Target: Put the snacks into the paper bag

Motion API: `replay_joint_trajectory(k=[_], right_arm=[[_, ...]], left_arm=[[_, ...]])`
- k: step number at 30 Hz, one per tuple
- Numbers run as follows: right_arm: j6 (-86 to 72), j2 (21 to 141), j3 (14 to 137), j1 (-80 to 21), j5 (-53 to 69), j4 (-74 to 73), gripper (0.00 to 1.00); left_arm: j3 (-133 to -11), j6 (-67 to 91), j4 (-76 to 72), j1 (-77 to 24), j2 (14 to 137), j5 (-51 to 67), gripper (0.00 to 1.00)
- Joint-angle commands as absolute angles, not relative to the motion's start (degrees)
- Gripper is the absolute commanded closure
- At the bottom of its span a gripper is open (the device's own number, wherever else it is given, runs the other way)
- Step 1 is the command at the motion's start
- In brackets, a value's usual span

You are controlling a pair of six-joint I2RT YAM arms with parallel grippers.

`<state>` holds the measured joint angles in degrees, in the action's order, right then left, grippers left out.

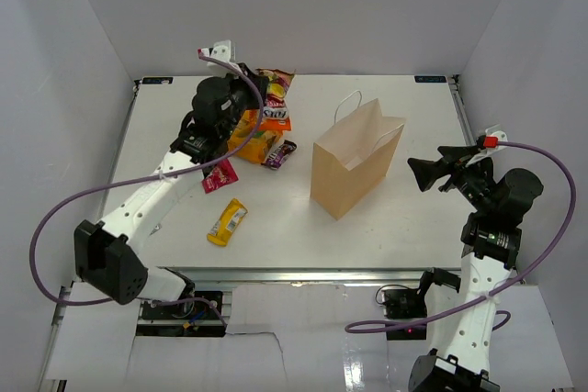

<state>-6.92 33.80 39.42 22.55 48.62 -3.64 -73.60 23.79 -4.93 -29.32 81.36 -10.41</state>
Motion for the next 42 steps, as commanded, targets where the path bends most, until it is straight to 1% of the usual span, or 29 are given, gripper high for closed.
replay_joint_trajectory(k=[1, 6, 11, 14, 18, 19, 20, 22, 23, 24, 26, 27, 28, 30, 33, 36, 38, 42], right_arm=[[-6.4, 33.2, 39.0, 22.9, 49.6, -1.0, 0.06], [-6.4, 33.0, 38.9, 22.9, 49.7, -1.0, 0.06], [-6.4, 32.9, 38.8, 22.9, 49.7, -0.8, 0.06], [-6.3, 32.9, 38.6, 22.9, 49.5, -0.8, 0.06], [-6.2, 33.0, 38.5, 22.9, 49.5, -0.8, 0.06], [-6.3, 33.0, 38.5, 22.9, 49.7, -0.8, 0.05], [-6.3, 33.0, 38.5, 22.9, 49.8, -0.8, 0.05], [-6.6, 33.0, 38.4, 22.9, 50.3, -0.6, 0.05], [-6.6, 33.0, 38.4, 22.9, 50.4, -0.7, 0.06], [-6.7, 33.0, 38.4, 22.9, 50.4, -0.7, 0.06], [-6.6, 33.0, 38.3, 22.9, 50.4, -0.7, 0.06], [-6.6, 33.0, 38.2, 22.9, 50.4, -0.7, 0.05], [-6.6, 32.9, 38.2, 22.9, 50.3, -0.7, 0.06], [-6.6, 32.8, 38.1, 22.9, 50.3, -0.7, 0.05], [-6.5, 32.8, 38.1, 22.9, 50.4, -0.7, 0.06], [-6.5, 32.7, 38.1, 22.9, 50.8, -0.7, 0.06], [-6.6, 32.5, 38.1, 22.9, 51.1, -0.6, 0.06], [-6.7, 32.3, 38.2, 22.9, 51.3, -0.7, 0.06]], left_arm=[[-73.6, 21.4, -5.3, -29.4, 73.8, -4.0, 1.0], [-74.6, 23.3, -4.1, -29.5, 66.2, 2.7, 1.0], [-77.1, 27.3, -4.0, -30.5, 65.6, 9.5, 1.0], [-78.2, 27.1, -1.9, -31.4, 67.8, 8.0, 1.0], [-79.8, 23.1, 8.6, -31.5, 69.8, 2.8, 1.0], [-79.5, 22.2, 14.2, -31.5, 70.0, 1.3, 1.0], [-78.7, 21.5, 16.8, -31.5, 69.9, -2.2, 0.91], [-74.5, 19.3, 22.7, -31.5, 69.5, -5.6, 0.65], [-72.8, 18.5, 24.1, -31.5, 69.1, -7.1, 0.39], [-70.9, 17.3, 25.6, -31.5, 68.8, -10.3, 0.28], [-65.6, 16.6, 26.4, -31.5, 68.5, -13.3, 0.1], [-64.3, 16.5, 27.4, -31.3, 68.8, -15.6, 0.07], [-62.6, 16.3, 27.8, -31.1, 69.3, -16.3, 0.06], [-61.3, 16.7, 29.3, -29.6, 71.4, -15.3, 0.02], [-59.0, 17.5, 29.2, -25.3, 74.5, -9.6, 0.02], [-56.0, 17.0, 27.0, -19.6, 78.0, 2.9, 0.02], [-55.7, 17.0, 25.7, -16.6, 81.4, 7.6, 0.02], [-56.9, 15.9, 25.5, -15.2, 88.1, 11.7, 0.02]])
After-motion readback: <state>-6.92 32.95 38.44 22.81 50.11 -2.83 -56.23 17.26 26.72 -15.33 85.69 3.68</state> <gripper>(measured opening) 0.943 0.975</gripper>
